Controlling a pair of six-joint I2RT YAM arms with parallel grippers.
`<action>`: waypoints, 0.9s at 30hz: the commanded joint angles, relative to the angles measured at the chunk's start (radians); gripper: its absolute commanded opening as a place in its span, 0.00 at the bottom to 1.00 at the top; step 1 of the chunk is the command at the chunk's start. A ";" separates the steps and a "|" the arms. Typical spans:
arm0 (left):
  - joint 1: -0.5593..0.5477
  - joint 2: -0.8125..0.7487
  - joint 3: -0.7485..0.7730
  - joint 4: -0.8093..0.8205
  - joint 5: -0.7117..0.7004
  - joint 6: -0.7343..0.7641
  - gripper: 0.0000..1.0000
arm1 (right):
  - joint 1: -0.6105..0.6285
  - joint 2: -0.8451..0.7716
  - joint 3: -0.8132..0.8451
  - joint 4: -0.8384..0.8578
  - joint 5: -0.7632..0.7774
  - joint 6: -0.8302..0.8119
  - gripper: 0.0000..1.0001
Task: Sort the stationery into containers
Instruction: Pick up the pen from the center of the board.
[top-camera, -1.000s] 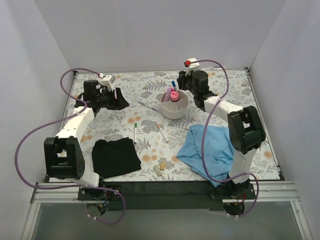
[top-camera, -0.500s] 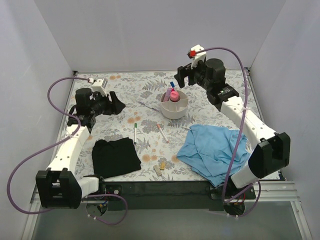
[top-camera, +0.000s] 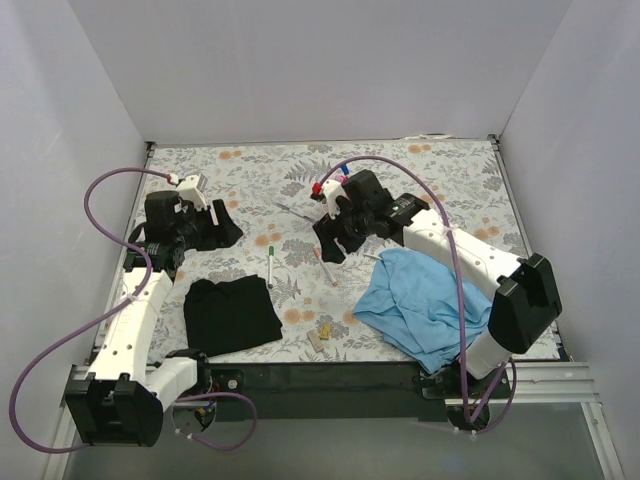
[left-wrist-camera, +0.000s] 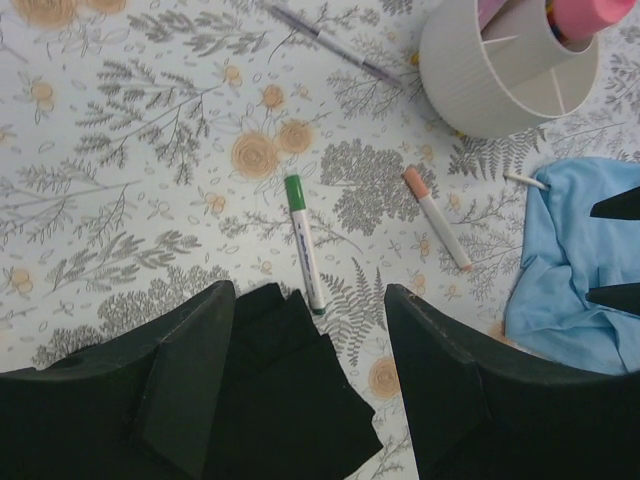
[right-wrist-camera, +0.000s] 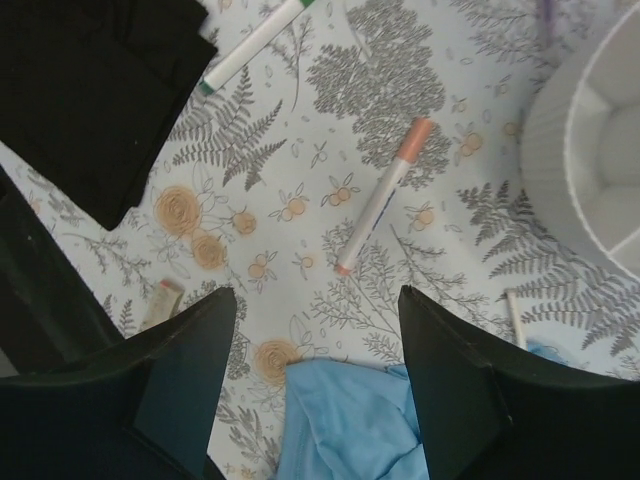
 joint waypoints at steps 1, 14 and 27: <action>0.007 -0.074 -0.022 -0.076 -0.067 -0.036 0.62 | 0.018 0.085 0.061 -0.024 -0.078 0.029 0.73; 0.019 -0.158 -0.028 -0.104 -0.055 -0.046 0.61 | 0.018 0.417 0.219 0.000 0.028 0.100 0.55; 0.025 -0.129 -0.037 -0.082 -0.027 -0.063 0.61 | 0.014 0.562 0.334 0.010 0.071 0.111 0.52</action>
